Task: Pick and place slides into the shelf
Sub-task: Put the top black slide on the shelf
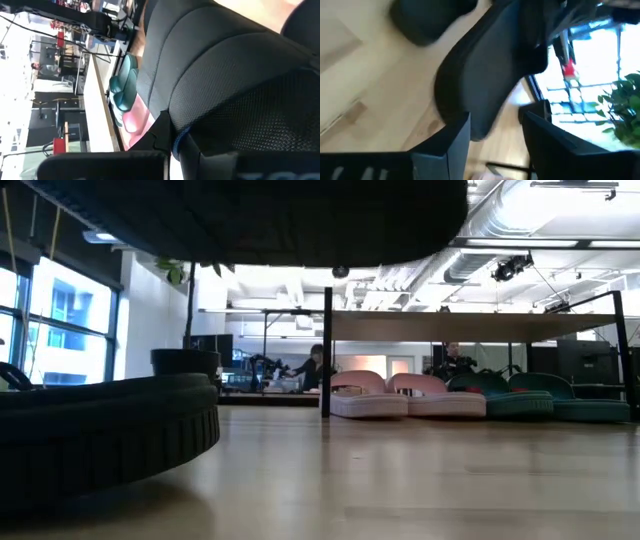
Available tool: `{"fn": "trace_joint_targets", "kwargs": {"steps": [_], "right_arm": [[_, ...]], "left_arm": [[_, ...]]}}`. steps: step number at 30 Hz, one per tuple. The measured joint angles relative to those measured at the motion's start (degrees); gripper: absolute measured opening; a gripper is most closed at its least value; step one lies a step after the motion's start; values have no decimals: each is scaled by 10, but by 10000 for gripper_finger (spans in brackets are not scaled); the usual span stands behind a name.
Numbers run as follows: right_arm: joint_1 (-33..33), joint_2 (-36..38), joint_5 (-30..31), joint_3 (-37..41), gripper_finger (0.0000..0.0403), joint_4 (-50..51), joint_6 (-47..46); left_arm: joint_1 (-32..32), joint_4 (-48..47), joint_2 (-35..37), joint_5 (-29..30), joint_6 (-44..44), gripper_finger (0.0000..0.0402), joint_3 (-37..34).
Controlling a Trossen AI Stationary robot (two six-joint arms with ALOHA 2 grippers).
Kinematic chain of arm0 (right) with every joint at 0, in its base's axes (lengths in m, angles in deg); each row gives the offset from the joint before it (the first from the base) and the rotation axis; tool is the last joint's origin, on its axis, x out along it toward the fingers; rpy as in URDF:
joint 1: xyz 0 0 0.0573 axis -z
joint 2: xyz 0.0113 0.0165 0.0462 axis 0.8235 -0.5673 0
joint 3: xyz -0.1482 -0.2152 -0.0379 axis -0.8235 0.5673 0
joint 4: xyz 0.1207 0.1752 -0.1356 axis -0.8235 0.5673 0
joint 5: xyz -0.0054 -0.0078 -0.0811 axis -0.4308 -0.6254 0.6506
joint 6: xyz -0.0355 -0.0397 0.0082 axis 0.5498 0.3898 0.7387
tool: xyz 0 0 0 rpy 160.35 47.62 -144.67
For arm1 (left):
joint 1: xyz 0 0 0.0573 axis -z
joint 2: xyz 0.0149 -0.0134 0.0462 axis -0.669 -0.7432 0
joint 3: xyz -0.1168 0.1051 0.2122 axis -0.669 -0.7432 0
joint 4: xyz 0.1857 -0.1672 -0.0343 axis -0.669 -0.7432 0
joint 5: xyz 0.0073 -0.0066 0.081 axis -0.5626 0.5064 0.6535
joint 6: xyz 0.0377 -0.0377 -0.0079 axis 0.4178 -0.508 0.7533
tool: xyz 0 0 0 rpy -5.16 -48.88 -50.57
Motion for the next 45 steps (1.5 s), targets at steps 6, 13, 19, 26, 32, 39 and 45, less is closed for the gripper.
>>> {"fn": "trace_joint_targets", "kwargs": {"steps": [6, 13, 19, 26, 32, 39, 45], "right_arm": [[-31, -97, 80, -72, 181, 66, -100], [-45, -152, 113, -91, 181, 106, -113], [-29, -160, 164, -91, 181, 116, -117], [-12, -160, 108, -91, 181, 107, -117], [0, -160, 82, -91, 181, 88, -101], [12, -160, 40, -90, 170, 79, -103], [13, -160, 17, -90, 125, 74, -111]], "left_arm": [[-11, -1, 0, -18, 0, 1, 4], [-10, 1, 0, -25, -2, 0, 4], [-10, 1, 0, -48, -10, 0, 4], [-9, 4, 0, -53, -9, 0, 4], [-9, 4, 0, -53, -9, 0, 4], [-9, 5, 0, -54, -9, 0, 4], [-9, 5, 0, -55, -11, 0, 4]]}}
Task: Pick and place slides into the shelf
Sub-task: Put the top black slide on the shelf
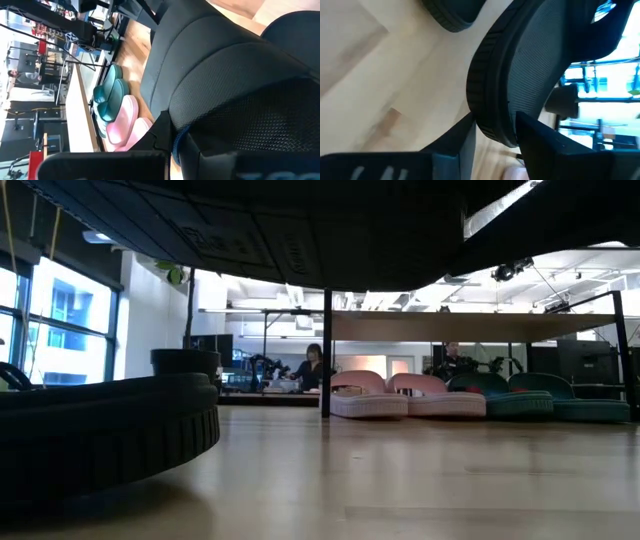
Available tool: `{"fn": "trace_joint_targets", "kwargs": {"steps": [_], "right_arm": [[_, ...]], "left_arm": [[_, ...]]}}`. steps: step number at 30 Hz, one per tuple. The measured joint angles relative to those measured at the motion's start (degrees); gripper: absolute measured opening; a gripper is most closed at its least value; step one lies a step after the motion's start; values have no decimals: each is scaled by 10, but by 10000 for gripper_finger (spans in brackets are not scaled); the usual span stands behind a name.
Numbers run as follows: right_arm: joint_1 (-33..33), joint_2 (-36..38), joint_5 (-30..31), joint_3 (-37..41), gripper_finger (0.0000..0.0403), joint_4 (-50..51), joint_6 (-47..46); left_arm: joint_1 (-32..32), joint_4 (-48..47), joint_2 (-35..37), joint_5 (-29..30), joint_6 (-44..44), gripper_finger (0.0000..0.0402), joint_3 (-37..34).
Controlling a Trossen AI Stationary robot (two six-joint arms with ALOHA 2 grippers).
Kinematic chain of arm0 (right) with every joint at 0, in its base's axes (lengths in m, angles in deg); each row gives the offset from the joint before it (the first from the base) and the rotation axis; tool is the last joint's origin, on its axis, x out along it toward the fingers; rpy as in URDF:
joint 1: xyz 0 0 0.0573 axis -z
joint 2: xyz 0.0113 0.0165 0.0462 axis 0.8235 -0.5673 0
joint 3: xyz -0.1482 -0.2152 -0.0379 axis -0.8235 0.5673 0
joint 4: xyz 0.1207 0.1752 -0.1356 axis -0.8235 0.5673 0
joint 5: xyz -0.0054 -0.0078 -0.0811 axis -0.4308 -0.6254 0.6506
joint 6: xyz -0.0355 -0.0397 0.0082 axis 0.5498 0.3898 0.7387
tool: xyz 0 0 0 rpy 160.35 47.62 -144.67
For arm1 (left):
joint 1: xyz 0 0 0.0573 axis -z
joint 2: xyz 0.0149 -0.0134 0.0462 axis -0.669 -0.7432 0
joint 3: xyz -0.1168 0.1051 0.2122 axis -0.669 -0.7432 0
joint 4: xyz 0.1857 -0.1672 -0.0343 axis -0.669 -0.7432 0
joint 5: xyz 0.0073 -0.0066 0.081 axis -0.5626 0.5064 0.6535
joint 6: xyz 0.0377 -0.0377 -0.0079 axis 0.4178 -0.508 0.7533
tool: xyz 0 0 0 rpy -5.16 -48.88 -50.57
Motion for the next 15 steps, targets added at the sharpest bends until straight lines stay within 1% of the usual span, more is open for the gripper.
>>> {"fn": "trace_joint_targets", "kwargs": {"steps": [3, 8, 11, 15], "right_arm": [[0, 0, -18, 0, 111, -1, -23], [0, 0, -20, 0, 88, -1, -35], [0, 0, -21, 0, 59, -1, -35], [0, 0, -23, 0, 13, 0, -48]], "left_arm": [[0, 2, 0, -2, 0, 0, 0], [0, 3, 0, -2, -3, 0, 0], [0, 4, 0, -2, -5, 3, 0], [0, 5, 0, -2, -5, 20, 0]]}}
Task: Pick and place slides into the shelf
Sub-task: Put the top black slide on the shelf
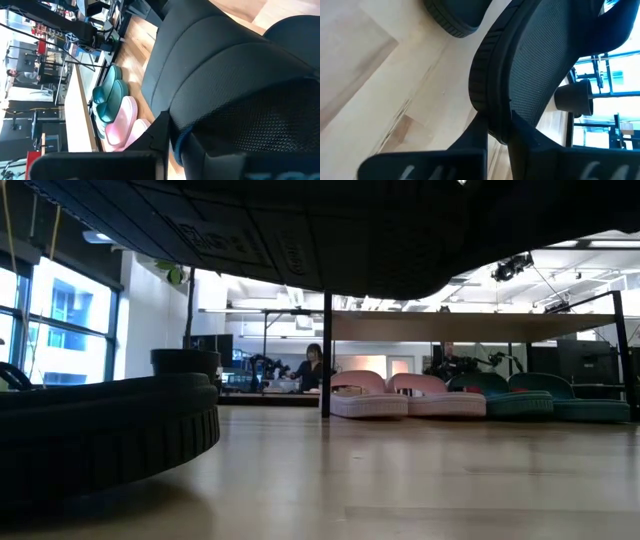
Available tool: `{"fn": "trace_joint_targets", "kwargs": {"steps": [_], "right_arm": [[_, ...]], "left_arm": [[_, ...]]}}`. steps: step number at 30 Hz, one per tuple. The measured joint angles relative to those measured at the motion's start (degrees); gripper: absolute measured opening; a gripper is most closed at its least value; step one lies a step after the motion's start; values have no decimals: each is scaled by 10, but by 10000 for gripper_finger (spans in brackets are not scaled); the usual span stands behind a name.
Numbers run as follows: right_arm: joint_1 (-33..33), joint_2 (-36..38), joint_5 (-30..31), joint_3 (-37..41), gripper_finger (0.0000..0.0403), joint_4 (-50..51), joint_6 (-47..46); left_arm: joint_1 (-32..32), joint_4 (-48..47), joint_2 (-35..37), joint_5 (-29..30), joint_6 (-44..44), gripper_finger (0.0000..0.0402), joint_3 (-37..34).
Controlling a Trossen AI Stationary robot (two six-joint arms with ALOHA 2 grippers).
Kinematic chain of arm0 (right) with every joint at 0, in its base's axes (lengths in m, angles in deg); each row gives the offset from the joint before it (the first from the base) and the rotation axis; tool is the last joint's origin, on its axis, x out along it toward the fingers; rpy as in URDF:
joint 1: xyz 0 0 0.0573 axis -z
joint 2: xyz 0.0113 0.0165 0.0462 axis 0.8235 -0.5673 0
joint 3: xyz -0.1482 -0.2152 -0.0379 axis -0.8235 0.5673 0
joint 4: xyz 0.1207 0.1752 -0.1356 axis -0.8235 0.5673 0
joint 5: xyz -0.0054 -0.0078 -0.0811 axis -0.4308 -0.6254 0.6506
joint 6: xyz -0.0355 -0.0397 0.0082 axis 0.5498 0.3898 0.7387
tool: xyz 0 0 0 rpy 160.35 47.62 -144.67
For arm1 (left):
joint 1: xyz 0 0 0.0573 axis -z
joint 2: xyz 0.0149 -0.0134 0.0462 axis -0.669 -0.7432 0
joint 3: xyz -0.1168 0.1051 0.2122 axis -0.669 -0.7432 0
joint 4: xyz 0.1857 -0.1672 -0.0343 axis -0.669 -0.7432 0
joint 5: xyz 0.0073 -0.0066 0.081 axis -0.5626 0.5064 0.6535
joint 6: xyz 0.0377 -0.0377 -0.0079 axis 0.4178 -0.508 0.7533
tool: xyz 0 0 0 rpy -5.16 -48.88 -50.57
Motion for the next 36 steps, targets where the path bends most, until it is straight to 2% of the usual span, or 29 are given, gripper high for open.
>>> {"fn": "trace_joint_targets", "kwargs": {"steps": [8, 15, 21, 25, 30, 34, 36], "right_arm": [[0, 0, -6, 0, 5, -4, -19], [0, 0, -26, 0, 3, -6, -24], [0, 1, -21, 0, 1, 42, -93], [1, 1, -19, 0, 1, 101, -167], [0, 1, -31, 0, 0, 175, -262], [-11, 1, -57, 0, 0, 188, -283], [-18, 1, -47, -1, 0, 186, -285]], "left_arm": [[0, -1, 0, 1, 0, 72, 0], [0, -5, 0, -1, 11, 155, 0], [-1, -37, 0, -1, 3, 218, 0], [0, -75, 0, -3, -39, 229, 0], [0, -123, 0, -9, -103, 221, 0], [0, -161, 0, -9, -155, 210, 0], [0, -181, 0, -12, -187, 205, 0]]}}
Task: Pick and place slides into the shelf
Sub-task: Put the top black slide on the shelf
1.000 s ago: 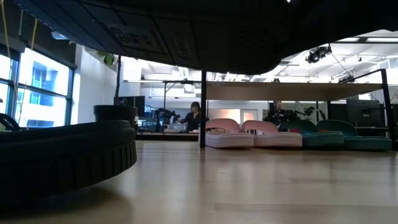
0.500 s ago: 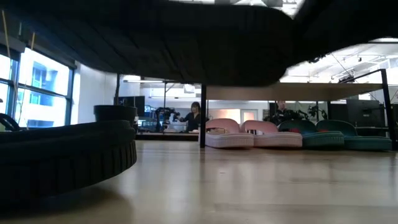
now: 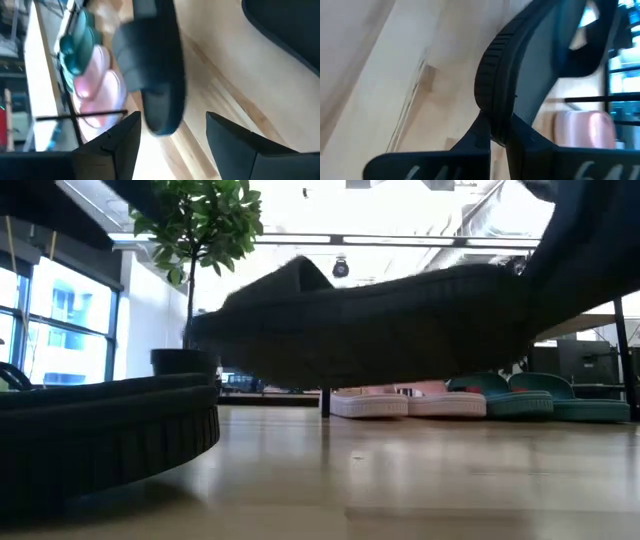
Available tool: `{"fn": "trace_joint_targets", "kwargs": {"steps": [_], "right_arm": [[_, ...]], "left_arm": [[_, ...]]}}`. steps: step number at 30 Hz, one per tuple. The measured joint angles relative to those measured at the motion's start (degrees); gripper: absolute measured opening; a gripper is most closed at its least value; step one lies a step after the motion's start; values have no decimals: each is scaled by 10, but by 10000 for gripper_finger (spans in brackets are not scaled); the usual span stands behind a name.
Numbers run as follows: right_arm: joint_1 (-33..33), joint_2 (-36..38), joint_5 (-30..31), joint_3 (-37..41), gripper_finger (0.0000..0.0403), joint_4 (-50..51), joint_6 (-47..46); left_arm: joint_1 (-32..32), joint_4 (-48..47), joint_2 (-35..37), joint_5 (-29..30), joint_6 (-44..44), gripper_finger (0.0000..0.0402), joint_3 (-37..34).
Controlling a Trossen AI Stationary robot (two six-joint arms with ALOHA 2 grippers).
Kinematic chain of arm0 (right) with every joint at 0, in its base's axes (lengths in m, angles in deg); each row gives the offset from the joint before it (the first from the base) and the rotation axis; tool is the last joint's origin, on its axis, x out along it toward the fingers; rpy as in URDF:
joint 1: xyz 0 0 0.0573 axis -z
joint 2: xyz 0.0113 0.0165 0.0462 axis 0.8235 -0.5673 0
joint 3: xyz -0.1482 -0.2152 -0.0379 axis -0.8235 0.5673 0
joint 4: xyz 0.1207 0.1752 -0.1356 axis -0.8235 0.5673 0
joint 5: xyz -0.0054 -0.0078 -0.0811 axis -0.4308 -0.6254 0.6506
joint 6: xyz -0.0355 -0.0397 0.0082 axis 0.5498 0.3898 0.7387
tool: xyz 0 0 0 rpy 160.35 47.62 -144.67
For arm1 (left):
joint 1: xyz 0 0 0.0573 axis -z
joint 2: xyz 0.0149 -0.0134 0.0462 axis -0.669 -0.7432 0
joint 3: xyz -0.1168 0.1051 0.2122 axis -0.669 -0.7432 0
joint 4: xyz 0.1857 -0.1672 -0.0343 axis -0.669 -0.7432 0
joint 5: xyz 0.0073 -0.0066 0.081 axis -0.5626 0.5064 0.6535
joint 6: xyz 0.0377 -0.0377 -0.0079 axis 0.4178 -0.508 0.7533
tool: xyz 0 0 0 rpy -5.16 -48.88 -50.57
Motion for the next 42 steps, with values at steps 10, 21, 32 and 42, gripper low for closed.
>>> {"fn": "trace_joint_targets", "kwargs": {"steps": [10, 21, 32, 42], "right_arm": [[1, 0, 90, -91, 0, 138, -81], [55, 0, 105, -231, 0, 466, -293], [185, 32, 44, -231, 0, 465, -225], [314, 54, 47, -232, 0, 463, -138]], "left_arm": [[0, -58, 0, -96, -113, 177, 0], [0, -80, 0, -152, -119, 151, 0], [0, -83, 0, -147, -106, 142, -1], [0, -85, 0, -110, -86, 143, -1]]}}
